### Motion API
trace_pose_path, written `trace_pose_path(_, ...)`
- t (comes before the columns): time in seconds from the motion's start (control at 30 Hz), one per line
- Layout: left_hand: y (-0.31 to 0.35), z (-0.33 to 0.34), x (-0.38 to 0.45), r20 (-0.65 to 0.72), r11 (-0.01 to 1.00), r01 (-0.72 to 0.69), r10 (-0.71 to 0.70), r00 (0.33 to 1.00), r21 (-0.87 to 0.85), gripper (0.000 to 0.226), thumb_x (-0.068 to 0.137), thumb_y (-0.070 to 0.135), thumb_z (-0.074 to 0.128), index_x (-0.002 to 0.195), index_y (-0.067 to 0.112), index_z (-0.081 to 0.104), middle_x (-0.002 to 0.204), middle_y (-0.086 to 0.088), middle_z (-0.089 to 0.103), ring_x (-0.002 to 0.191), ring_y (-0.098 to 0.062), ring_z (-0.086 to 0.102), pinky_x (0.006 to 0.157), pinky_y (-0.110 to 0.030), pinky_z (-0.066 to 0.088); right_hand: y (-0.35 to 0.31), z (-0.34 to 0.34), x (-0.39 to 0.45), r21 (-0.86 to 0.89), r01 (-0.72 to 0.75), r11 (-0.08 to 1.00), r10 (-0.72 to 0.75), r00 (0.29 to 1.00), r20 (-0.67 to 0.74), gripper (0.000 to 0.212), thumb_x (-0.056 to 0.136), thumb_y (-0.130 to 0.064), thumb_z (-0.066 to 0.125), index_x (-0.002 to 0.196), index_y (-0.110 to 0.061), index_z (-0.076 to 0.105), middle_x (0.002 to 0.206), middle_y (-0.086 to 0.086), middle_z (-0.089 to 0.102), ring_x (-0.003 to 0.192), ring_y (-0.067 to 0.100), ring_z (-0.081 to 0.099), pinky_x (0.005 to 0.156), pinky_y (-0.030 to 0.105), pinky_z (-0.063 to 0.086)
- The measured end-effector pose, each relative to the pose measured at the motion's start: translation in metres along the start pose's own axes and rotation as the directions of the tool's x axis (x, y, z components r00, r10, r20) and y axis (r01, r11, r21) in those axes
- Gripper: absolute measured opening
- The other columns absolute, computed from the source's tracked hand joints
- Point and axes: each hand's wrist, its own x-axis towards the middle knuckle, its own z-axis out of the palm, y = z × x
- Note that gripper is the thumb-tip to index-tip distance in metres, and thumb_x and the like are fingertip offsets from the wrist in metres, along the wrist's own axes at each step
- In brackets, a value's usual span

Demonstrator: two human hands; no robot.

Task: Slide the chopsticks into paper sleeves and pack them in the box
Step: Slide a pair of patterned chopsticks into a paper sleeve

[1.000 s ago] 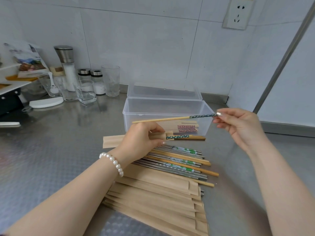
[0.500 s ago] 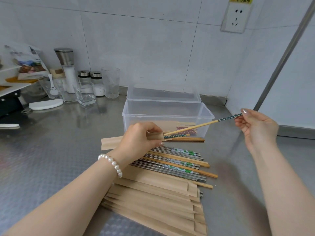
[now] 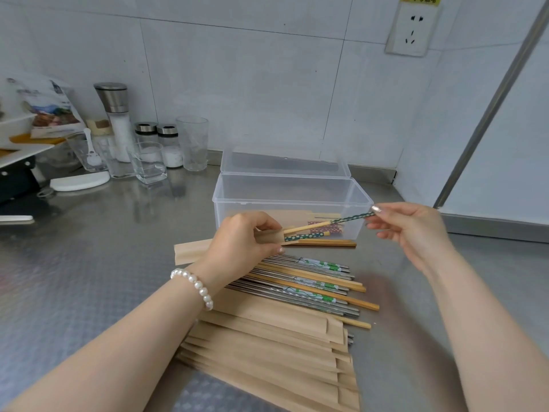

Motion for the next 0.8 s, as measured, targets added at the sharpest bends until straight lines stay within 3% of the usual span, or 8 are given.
trace_pose_path(0.1,0.0,0.0,0.0,0.001,1.0,-0.006,0.006,1.0,-0.002,0.031,0.068,0.022,0.079,0.096,0.023,0.068,0.087,0.011,0.063,0.087,-0.012,0.059,0.08,-0.026,0.049,0.002,0.012,-0.004,-0.084,-0.04,0.996,0.053,0.985,0.163,0.013,0.083,0.002,0.059,0.08,-0.007,0.068,0.064,0.004,0.072,0.058,0.014,0.069,0.049,0.017,0.051)
trace_pose_path(0.23,0.001,0.002,-0.001,0.002,1.0,-0.016,0.016,1.0,0.004,0.03,0.068,0.024,0.079,0.096,0.022,0.068,0.085,0.011,0.063,0.083,-0.009,0.058,0.078,-0.023,0.048,0.005,0.028,-0.009,-0.135,-0.062,0.989,0.097,0.958,0.271,0.016,0.082,0.005,0.059,0.08,-0.008,0.069,0.065,0.004,0.073,0.061,0.016,0.071,0.051,0.018,0.054)
trace_pose_path(0.8,0.002,0.005,-0.003,0.023,0.999,-0.042,0.041,0.999,0.007,0.032,0.068,0.025,0.079,0.098,0.021,0.069,0.085,0.012,0.063,0.083,-0.007,0.059,0.08,-0.019,0.047,0.009,0.044,-0.014,-0.175,-0.071,0.982,0.129,0.928,0.348,0.014,0.08,0.005,0.062,0.082,-0.007,0.069,0.063,0.004,0.072,0.058,0.017,0.07,0.05,0.019,0.055)
